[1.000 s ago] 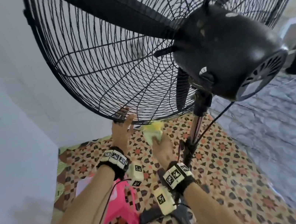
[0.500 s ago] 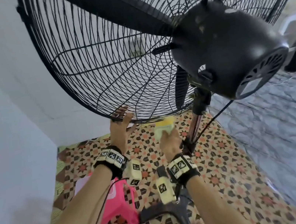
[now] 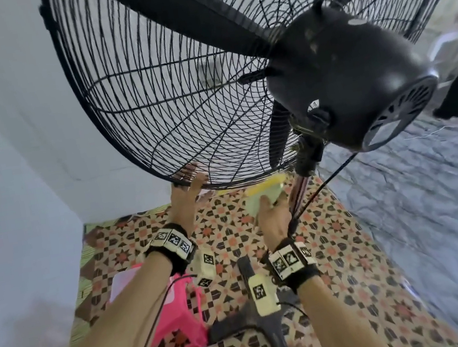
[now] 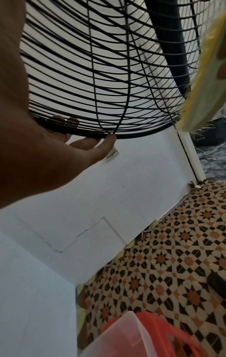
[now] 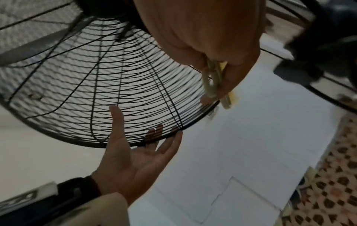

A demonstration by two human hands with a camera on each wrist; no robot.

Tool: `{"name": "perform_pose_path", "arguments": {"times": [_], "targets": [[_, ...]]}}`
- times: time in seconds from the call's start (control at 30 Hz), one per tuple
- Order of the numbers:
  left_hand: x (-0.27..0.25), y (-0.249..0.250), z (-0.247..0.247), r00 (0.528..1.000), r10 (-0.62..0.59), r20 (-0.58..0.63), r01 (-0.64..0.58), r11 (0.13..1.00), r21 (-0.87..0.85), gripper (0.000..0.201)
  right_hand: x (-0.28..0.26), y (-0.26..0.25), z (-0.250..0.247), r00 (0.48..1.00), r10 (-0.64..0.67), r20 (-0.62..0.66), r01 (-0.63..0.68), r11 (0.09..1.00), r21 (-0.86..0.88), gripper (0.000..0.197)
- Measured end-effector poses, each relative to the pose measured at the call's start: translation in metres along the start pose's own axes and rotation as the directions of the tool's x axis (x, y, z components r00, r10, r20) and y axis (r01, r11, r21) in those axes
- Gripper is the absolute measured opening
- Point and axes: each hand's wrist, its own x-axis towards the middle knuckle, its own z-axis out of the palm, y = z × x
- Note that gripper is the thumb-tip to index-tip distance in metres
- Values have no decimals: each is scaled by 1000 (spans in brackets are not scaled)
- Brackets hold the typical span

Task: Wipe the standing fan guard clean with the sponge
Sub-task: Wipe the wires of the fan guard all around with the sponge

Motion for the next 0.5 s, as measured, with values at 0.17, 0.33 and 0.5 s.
{"name": "perform_pose_path", "arguments": {"times": [0.17,0.33,0.5], "targets": [[-3,1,2,998,-31,-49,27,998,-63,77,1,-9,-5,991,-29,-127,27,999,-21,36],[-6,6,6,996,-30,-85,26,999,-44,118,-9,-18,4,988,-145,-45,131,966,-222,37],[-10,9,6,997,9,-72,-8,1000,18,125,-51,7,7,918,-313,245,365,907,-209,28]]}}
